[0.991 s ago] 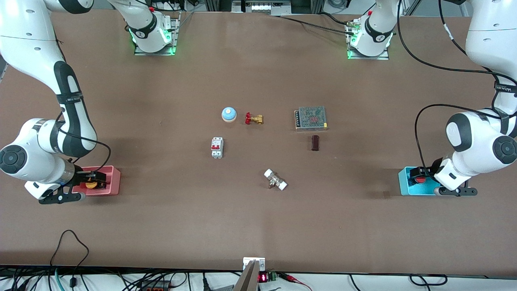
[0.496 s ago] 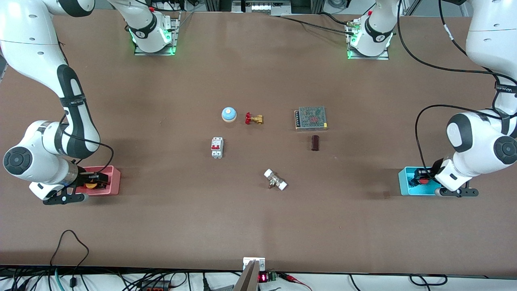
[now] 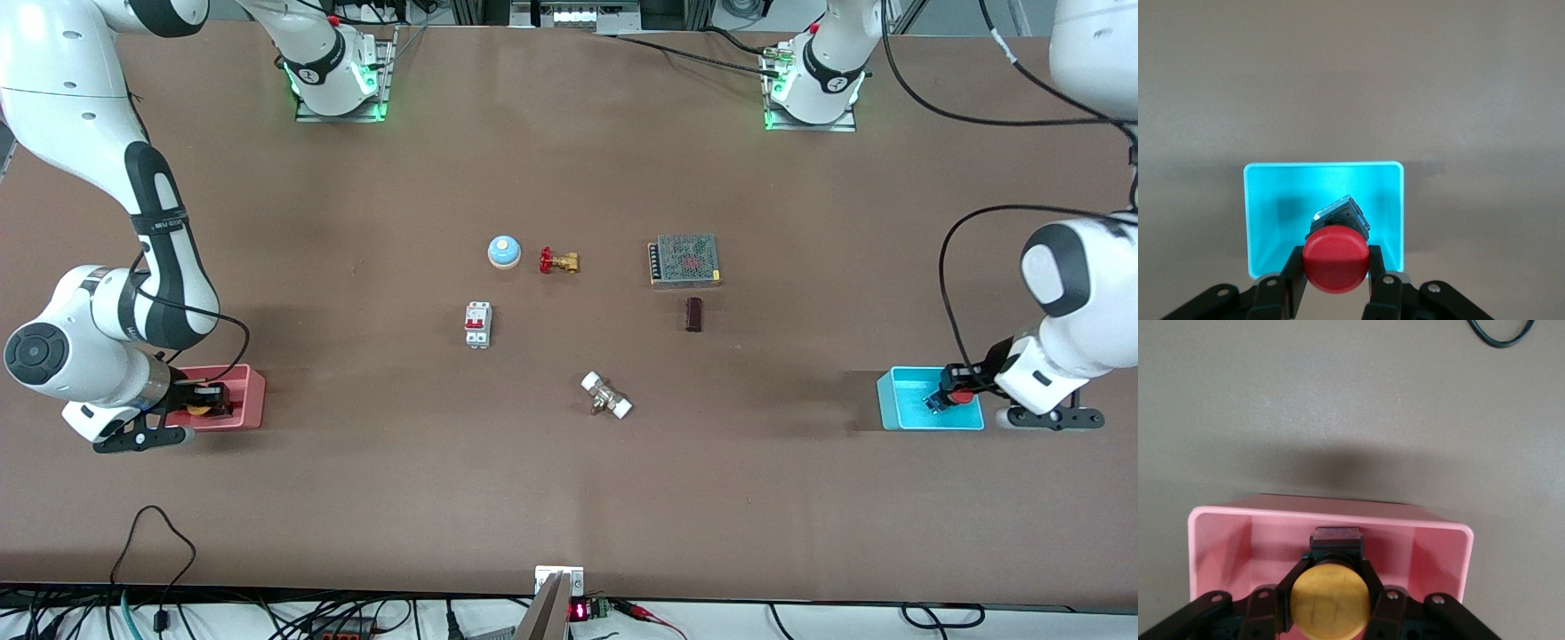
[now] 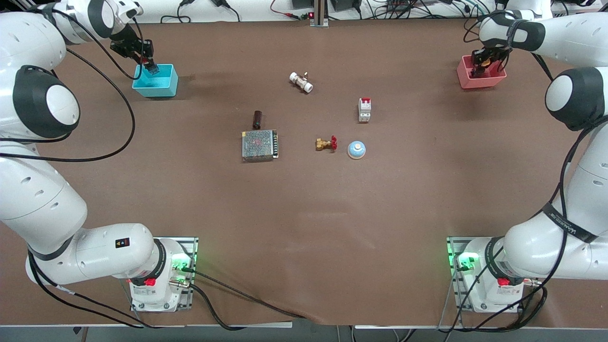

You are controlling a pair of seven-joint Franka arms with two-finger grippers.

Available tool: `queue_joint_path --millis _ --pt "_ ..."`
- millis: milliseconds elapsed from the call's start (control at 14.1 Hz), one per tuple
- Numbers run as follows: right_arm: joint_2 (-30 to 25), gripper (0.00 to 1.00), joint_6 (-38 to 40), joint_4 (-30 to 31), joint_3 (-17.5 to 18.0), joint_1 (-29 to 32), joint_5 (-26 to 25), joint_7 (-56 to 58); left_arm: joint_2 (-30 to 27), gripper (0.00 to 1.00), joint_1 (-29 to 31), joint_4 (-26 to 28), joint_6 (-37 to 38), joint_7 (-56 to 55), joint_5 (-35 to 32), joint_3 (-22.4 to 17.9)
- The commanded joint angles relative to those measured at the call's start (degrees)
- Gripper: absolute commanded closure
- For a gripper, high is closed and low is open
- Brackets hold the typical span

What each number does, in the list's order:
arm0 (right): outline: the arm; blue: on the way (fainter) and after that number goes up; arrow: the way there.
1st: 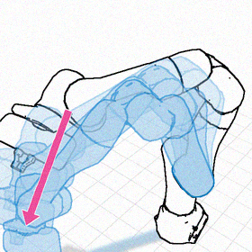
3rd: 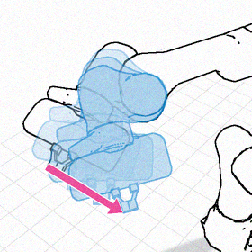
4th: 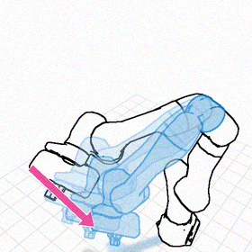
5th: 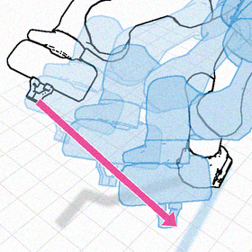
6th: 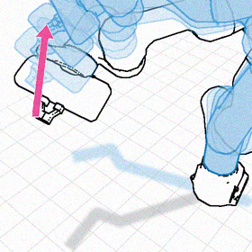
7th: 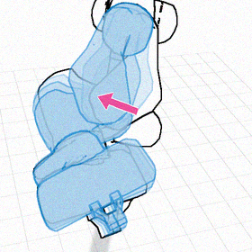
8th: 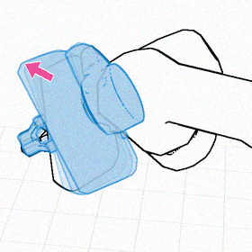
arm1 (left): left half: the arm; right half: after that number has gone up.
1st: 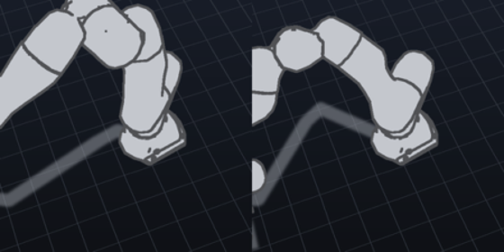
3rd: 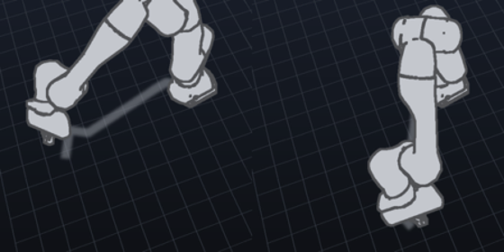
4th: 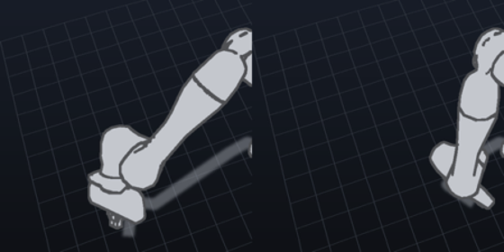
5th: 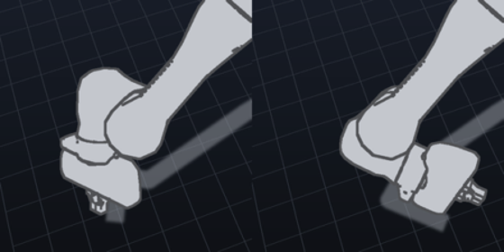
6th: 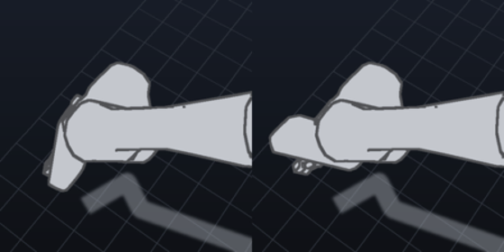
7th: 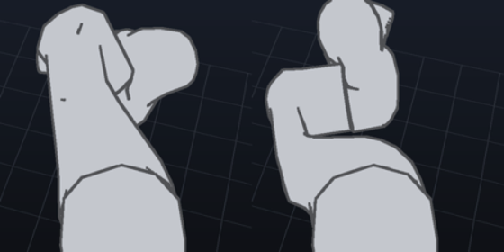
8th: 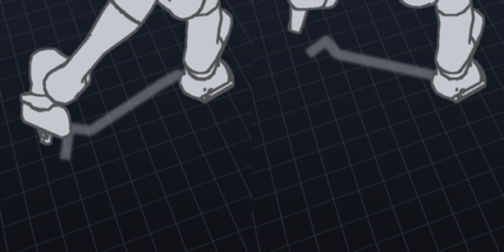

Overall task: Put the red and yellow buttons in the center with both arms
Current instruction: 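Lift the yellow button with the right gripper while the left gripper lifts the red button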

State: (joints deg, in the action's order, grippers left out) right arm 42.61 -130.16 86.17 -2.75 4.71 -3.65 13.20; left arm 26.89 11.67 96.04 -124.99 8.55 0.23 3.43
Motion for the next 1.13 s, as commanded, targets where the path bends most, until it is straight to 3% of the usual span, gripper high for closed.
queue_joint_path --millis 0,496,637,850,1062 --pt "-0.42 0.80 0.51 -0.83 1.16 1.01 -0.40 1.13 -2.63 0.80 -1.46 0.64 3.51 -2.73 -0.85 0.70" --pt "-9.91 0.80 13.78 -0.83 1.16 0.92 -0.22 2.53 -2.11 0.78 -10.78 1.17 5.11 -17.23 -0.76 1.05" --pt "-11.40 0.80 14.49 -0.83 1.69 0.39 0.04 2.62 -0.27 0.78 -14.02 1.26 4.67 -21.44 -0.76 1.05" --pt "-11.94 0.80 14.58 -0.83 5.19 -1.80 0.39 1.31 2.28 0.78 -17.46 1.26 3.88 -26.11 -0.67 1.05" --pt "-10.54 0.80 13.97 -0.83 7.05 -5.13 3.64 -3.34 5.09 0.78 -20.36 1.43 -0.42 -31.91 -0.67 1.05"
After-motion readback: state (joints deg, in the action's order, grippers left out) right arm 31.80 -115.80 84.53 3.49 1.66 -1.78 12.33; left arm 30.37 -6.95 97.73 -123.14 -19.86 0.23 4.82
